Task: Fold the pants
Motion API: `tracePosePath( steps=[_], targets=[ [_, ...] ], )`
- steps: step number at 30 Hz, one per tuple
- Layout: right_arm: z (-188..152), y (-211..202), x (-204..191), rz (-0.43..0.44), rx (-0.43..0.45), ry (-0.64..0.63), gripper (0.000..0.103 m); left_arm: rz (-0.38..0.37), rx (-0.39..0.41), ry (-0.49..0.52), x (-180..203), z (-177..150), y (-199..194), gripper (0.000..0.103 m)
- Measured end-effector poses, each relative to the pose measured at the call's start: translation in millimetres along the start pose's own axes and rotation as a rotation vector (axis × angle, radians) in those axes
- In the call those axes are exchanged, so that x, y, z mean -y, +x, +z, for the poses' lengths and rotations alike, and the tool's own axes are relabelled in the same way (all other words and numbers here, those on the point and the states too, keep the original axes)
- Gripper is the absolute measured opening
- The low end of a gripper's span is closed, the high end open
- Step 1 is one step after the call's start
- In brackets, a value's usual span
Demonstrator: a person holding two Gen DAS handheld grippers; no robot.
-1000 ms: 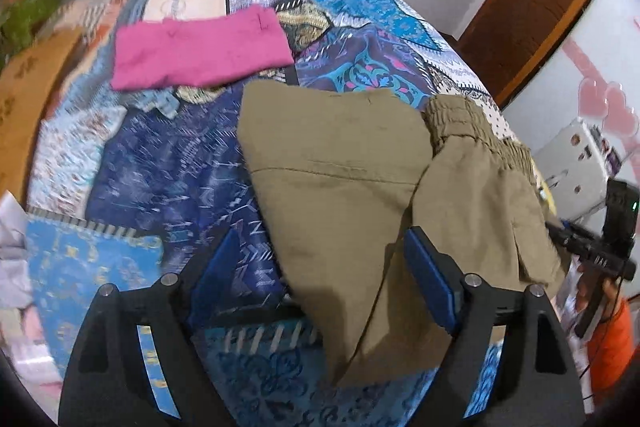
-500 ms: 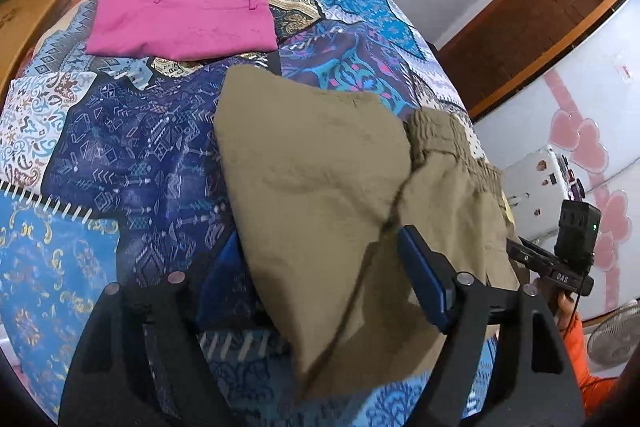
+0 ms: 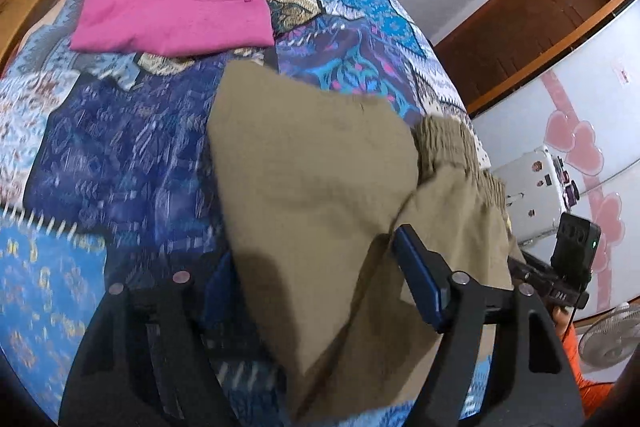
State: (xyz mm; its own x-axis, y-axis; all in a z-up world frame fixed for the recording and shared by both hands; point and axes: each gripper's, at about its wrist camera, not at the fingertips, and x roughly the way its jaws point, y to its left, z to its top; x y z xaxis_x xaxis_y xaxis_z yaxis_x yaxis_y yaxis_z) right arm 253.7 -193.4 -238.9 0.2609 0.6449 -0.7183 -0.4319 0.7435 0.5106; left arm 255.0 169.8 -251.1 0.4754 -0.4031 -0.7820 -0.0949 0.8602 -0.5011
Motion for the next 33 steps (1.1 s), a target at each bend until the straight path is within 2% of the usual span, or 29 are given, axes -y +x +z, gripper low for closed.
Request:
tracePosePath(
  steps=[3, 4, 7, 9, 10, 11, 18, 28, 33],
  targets=[
    [7, 6, 2, 0.005, 0.014, 0.018, 0.065, 0.013, 0.006, 0.011, 1, 9, 7, 0.066],
    [9, 8, 2, 0.007, 0.020, 0.022, 0.064, 0.035, 0.006, 0.021, 3, 11, 8, 0.060],
    [13, 9, 2, -0.012, 0.034, 0.019, 0.048, 0.096, 0.010, 0.080, 11, 11, 7, 0.046],
    [16, 8, 4, -0.009, 0.041, 0.033, 0.033, 0.150, 0.022, 0.128, 20, 9, 4, 0.036],
    [17, 7, 5, -0.008, 0.041, 0.035, 0.031, 0.148, 0.025, 0.148, 24, 7, 2, 0.017],
    [18, 6, 5, -0.007, 0.043, 0.033, 0.027, 0.138, 0.024, 0.153, 26, 6, 0, 0.011],
    [24, -8, -11, -0.056, 0.074, -0.052, 0.012, 0.208, 0.055, 0.239, 50, 1, -13, 0.005],
    [43, -29, -37, -0.111, 0.114, -0.165, 0.010, 0.245, 0.148, 0.367, 94, -3, -52, 0.004],
    [59, -40, -52, -0.120, 0.152, -0.211, 0.010, 0.253, 0.209, 0.378, 104, 7, -76, 0.003]
  ],
)
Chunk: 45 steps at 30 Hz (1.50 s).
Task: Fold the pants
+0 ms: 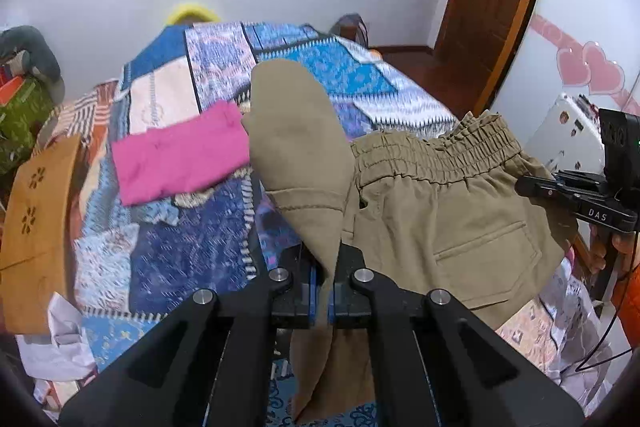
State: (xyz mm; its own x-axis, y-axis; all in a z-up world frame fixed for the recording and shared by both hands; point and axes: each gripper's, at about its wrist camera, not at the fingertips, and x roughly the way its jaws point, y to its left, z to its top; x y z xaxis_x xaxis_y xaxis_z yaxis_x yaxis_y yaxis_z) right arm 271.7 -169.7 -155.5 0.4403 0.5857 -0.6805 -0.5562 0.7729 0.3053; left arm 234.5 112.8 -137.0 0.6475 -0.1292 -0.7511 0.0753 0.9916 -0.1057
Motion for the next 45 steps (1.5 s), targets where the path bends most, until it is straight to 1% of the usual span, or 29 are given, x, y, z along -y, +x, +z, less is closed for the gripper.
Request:
tracePosePath(
  steps=[5, 12, 18, 22, 25, 31, 35, 37, 40, 43, 45],
  targets=[
    [28, -2, -14, 0.001, 0.044, -0.046, 0.009, 0.021, 0.042, -0.017, -13, 20, -15, 0.003],
    [74, 15, -34, 0.015, 0.088, -0.103, 0.009, 0.081, 0.103, -0.049, -46, 49, -27, 0.003],
    [116, 45, -54, 0.030, 0.114, -0.158, 0.009, 0.146, 0.139, -0.080, -87, 72, -22, 0.003],
    [142, 75, -71, 0.043, 0.118, -0.178, 0.009, 0.186, 0.154, -0.128, -124, 87, -11, 0.003],
    [156, 98, -78, 0.059, 0.112, -0.181, 0.009, 0.206, 0.163, -0.153, -145, 93, -1, 0.003],
    [178, 151, -93, 0.056, 0.103, -0.191, 0.009, 0.257, 0.156, -0.208, -198, 107, 35, 0.003],
    [187, 188, -98, 0.047, 0.087, -0.187, 0.009, 0.274, 0.136, -0.251, -232, 109, 69, 0.003],
    [191, 207, -97, 0.038, 0.068, -0.185, 0.009, 0.281, 0.122, -0.254, -241, 107, 85, 0.003],
    [190, 236, -95, 0.030, 0.022, -0.188, 0.009, 0.285, 0.078, -0.271, -258, 98, 117, 0.003],
    [183, 264, -93, 0.016, -0.028, -0.202, 0.009, 0.289, 0.009, -0.303, -278, 81, 152, 0.004],
    [176, 282, -89, 0.008, -0.072, -0.202, 0.009, 0.278, -0.049, -0.332, -292, 70, 175, 0.004]
  ],
)
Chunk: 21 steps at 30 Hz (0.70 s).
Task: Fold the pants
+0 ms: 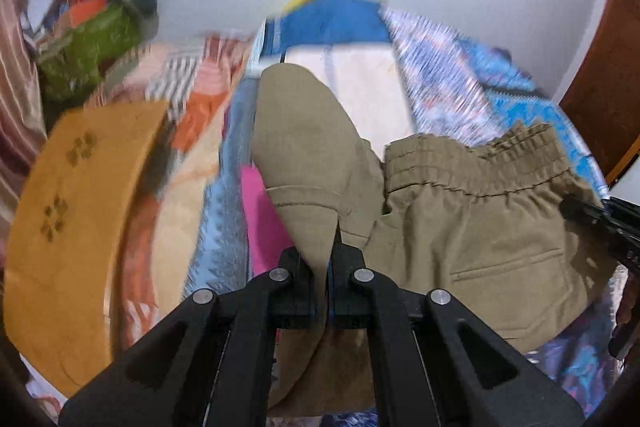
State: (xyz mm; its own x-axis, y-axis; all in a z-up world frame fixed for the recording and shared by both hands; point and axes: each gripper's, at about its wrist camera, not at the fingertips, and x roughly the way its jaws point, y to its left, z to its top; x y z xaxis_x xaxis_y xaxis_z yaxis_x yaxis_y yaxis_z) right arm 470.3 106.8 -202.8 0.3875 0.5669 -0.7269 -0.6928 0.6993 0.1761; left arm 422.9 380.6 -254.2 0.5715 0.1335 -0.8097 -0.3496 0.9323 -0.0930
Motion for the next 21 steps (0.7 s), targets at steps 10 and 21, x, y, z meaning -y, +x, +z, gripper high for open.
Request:
tracePosePath(
  steps=[10, 21],
  targets=[
    [-20, 30, 5, -0.049, -0.161, -0.020, 0.016, 0.068, -0.178, -0.065, -25, -39, 54, 0.025],
    [-32, -49, 0, -0.067, -0.058, 0.060, 0.032, 0.108, -0.090, -0.010, -18, -49, -52, 0.025]
  ],
)
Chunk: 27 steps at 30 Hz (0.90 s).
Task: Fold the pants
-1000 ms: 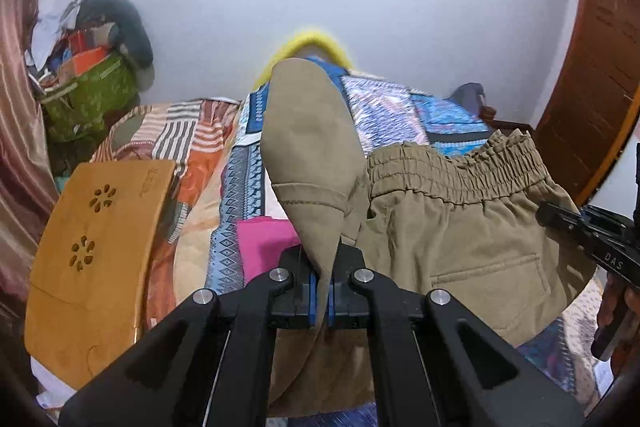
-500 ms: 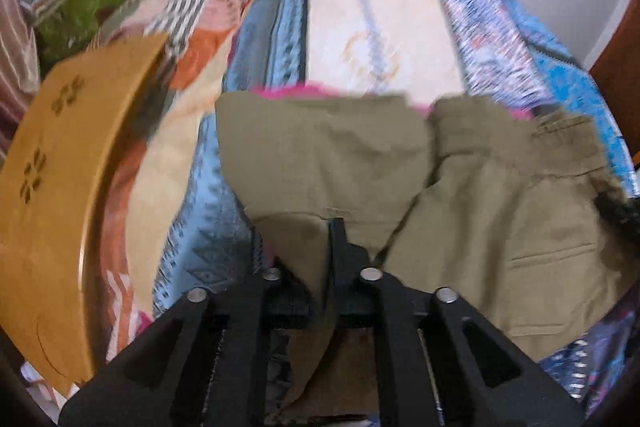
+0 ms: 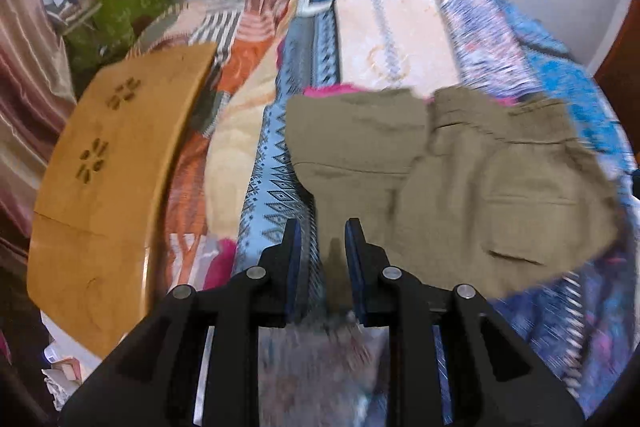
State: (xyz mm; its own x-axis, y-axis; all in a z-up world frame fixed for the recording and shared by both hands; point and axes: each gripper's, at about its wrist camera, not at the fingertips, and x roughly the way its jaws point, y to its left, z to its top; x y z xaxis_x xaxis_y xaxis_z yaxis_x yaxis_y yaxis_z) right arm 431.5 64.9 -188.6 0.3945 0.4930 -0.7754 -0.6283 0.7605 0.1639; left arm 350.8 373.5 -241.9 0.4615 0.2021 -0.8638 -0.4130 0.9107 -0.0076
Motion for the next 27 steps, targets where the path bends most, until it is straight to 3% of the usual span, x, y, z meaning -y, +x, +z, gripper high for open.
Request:
tracePosePath(
  steps=[10, 18, 21, 27],
  targets=[
    [2, -149, -61, 0.002, 0.255, -0.097, 0.032, -0.081, 0.313, 0.120, 48, -33, -204, 0.025],
    [-36, -271, -120, 0.066, 0.487, -0.173, 0.032, -0.156, 0.554, 0.159, 75, -95, -348, 0.025],
    [-59, -304, -135, 0.085, 0.562, -0.182, 0.032, -0.194, 0.628, 0.162, 80, -122, -385, 0.025],
    [-101, -342, -158, 0.098, 0.674, -0.177, 0.032, -0.200, 0.771, 0.136, 88, -177, -440, 0.026]
  ],
)
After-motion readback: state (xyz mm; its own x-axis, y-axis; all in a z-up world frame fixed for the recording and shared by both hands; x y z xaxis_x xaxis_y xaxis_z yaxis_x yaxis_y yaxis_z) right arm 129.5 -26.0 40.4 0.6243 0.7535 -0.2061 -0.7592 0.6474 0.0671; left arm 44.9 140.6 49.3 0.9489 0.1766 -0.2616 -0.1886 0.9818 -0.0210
